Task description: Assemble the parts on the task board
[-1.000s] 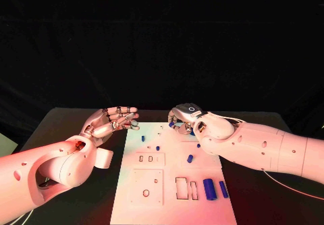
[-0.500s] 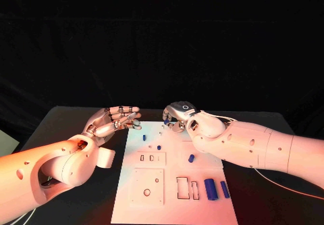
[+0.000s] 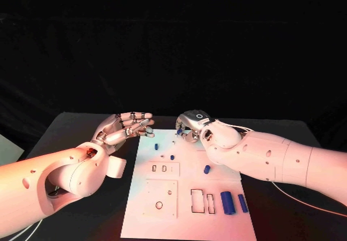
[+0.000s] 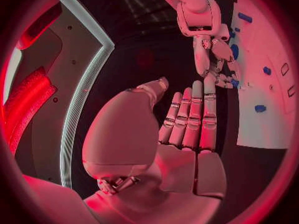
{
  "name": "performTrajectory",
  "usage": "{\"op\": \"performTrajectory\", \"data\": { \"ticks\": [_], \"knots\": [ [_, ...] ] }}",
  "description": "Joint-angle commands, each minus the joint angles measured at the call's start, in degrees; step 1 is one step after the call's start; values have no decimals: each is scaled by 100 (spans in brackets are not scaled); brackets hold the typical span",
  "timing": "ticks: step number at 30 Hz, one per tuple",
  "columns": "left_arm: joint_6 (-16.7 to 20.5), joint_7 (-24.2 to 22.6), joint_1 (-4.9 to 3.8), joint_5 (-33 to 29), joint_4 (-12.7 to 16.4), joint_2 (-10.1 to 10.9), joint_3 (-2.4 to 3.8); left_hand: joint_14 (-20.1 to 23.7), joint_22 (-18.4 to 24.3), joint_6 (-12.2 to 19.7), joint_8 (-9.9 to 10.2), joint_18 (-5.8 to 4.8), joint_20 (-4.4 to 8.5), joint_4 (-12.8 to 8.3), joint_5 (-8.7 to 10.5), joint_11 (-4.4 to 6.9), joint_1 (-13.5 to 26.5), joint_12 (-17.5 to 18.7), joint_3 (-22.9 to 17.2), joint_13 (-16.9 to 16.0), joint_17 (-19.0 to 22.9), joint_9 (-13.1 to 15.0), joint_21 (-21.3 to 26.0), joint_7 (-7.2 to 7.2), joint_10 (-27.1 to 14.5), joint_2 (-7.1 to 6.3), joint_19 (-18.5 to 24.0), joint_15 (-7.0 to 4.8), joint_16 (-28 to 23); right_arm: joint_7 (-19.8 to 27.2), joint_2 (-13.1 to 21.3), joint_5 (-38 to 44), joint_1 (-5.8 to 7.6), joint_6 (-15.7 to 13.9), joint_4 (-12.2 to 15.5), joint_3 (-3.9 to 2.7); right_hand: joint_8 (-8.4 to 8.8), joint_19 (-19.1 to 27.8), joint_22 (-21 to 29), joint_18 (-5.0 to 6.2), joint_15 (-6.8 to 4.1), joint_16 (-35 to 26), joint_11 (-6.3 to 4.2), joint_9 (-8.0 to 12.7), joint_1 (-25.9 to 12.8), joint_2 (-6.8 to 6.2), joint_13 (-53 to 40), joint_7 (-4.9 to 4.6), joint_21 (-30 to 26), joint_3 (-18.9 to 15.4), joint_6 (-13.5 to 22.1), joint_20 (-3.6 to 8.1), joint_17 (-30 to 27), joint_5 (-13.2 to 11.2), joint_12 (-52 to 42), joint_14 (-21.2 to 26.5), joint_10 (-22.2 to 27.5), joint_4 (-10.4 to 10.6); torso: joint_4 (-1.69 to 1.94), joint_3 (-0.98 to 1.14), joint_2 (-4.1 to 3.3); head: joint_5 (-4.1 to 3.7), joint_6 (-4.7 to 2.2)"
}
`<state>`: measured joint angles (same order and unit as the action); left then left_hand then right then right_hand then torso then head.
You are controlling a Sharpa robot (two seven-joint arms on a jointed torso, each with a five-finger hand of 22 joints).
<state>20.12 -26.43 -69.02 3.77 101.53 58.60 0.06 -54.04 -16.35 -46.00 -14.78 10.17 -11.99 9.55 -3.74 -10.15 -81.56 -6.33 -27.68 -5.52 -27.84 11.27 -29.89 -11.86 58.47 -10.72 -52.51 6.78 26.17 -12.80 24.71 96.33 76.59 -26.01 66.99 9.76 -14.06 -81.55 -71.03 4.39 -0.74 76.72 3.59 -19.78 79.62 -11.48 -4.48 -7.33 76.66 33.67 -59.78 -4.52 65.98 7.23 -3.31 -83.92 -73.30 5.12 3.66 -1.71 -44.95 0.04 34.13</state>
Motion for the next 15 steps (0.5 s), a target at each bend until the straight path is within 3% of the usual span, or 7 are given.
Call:
{"op": "performTrajectory", "data": {
  "ticks": [1, 15],
  "knots": [
    [-92, -28, -18, -14, 21, -5, 6, 51, -8, -7, -29, -9, 12, -8, 37, -1, 30, 17, -10, -5, -7, 10, -42, -174, -28, 26, 46, 8, 20, 56, -14, -11, -18, 129, -20, 1, -3, -1, 10, -45, -9, 25, 11, -12, -47, -15, -11, -24, 12, 46, 10, -20, -7, 40, -22, -218, -13, 2, 1, 4, -4, 19, 14],
    [-97, -24, -39, -14, 19, -3, 6, 51, -8, -7, -29, -9, 12, -8, 37, -1, 30, 17, -10, -5, -7, 10, -42, -174, -28, 26, 46, 8, 20, 91, -63, -17, -53, 145, 0, 2, 0, 5, 17, -44, -5, 28, 14, -19, -65, -21, -9, -27, 7, 48, 19, -24, -10, 43, -23, -216, -5, 7, -11, -7, -20, 56, 36]
  ]
}}
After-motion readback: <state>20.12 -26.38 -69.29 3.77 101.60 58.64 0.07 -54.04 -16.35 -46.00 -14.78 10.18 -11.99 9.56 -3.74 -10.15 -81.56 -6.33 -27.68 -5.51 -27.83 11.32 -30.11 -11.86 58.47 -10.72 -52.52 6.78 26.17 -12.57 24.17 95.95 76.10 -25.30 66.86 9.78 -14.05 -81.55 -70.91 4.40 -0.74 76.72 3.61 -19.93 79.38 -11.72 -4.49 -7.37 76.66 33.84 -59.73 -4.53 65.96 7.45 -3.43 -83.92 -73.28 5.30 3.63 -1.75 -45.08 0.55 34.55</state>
